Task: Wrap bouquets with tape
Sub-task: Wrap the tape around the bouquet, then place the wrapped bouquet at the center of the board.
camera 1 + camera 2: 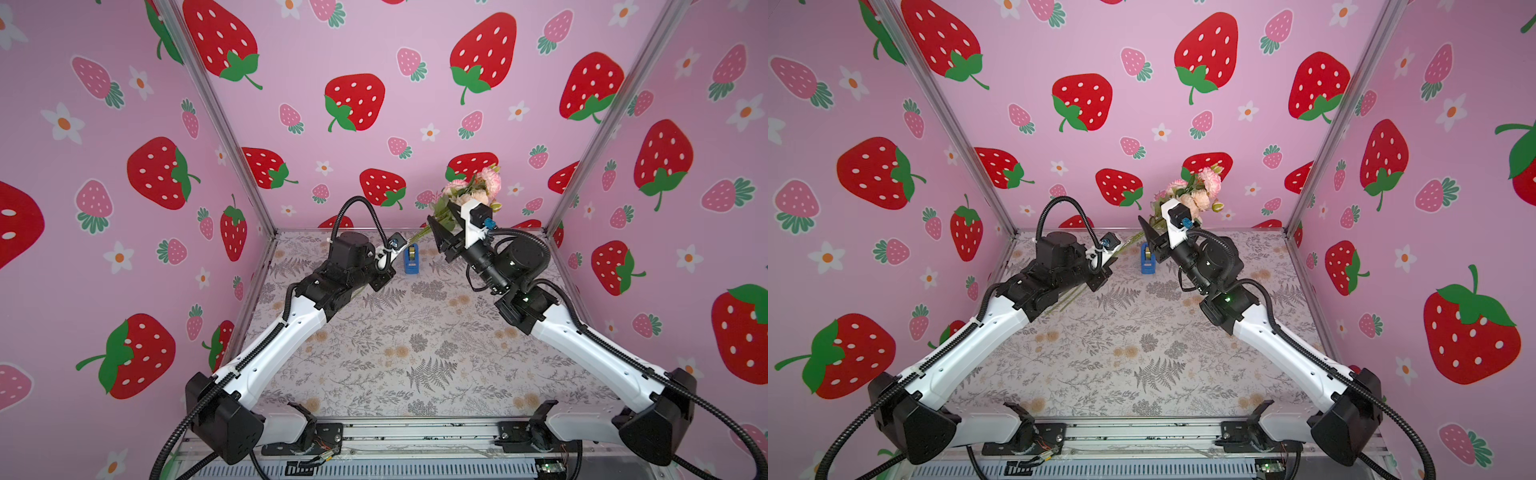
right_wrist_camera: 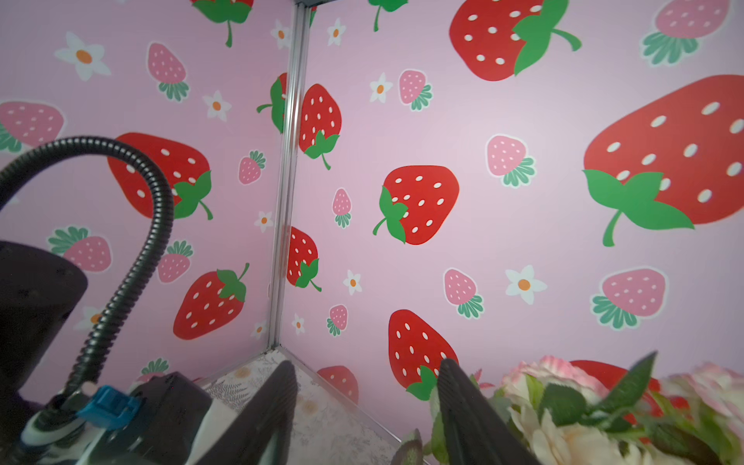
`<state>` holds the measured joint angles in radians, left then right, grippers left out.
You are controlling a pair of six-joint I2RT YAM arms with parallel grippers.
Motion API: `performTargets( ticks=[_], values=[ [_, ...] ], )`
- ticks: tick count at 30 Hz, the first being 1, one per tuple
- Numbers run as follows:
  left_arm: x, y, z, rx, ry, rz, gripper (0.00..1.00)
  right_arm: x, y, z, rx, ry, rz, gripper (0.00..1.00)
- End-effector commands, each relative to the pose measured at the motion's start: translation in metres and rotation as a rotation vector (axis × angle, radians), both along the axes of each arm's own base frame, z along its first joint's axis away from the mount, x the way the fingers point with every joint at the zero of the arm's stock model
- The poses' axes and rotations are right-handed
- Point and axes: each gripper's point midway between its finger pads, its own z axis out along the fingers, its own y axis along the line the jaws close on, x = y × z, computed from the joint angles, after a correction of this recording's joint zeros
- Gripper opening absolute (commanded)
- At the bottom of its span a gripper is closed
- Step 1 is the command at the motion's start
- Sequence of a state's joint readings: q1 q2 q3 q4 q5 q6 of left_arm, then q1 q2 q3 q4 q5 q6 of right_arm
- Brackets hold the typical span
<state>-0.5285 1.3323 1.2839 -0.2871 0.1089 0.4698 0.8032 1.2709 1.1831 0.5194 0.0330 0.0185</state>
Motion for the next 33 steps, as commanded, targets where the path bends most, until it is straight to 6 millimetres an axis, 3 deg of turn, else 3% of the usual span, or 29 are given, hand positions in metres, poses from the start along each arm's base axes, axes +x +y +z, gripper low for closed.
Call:
performTargets(
  ticks=[1, 5, 10, 15, 24, 33],
  values=[
    [0.001, -0.006, 0.044, -0.113, -0.079, -0.004, 0.00, 0.009, -0.016, -0.008, 0.212, 0.184, -0.014, 0.63],
    [0.003, -0.007, 0.045, -0.140, -0.084, 0.005, 0.00, 0.020, -0.010, -0.028, 0.309, 0.304, 0.005, 0.66],
    [0.005, -0.009, 0.045, -0.161, -0.081, 0.010, 0.00, 0.030, 0.015, -0.030, 0.380, 0.392, 0.106, 0.65],
    [0.009, -0.006, 0.050, -0.183, -0.106, 0.036, 0.00, 0.037, 0.041, -0.033, 0.478, 0.511, 0.229, 0.57],
    [0.035, 0.015, 0.048, -0.132, -0.158, 0.215, 0.00, 0.044, 0.039, -0.062, 0.537, 0.648, 0.153, 0.58],
    [0.037, 0.006, 0.044, -0.112, -0.166, 0.200, 0.00, 0.061, 0.068, -0.074, 0.543, 0.740, 0.192, 0.60]
  ],
)
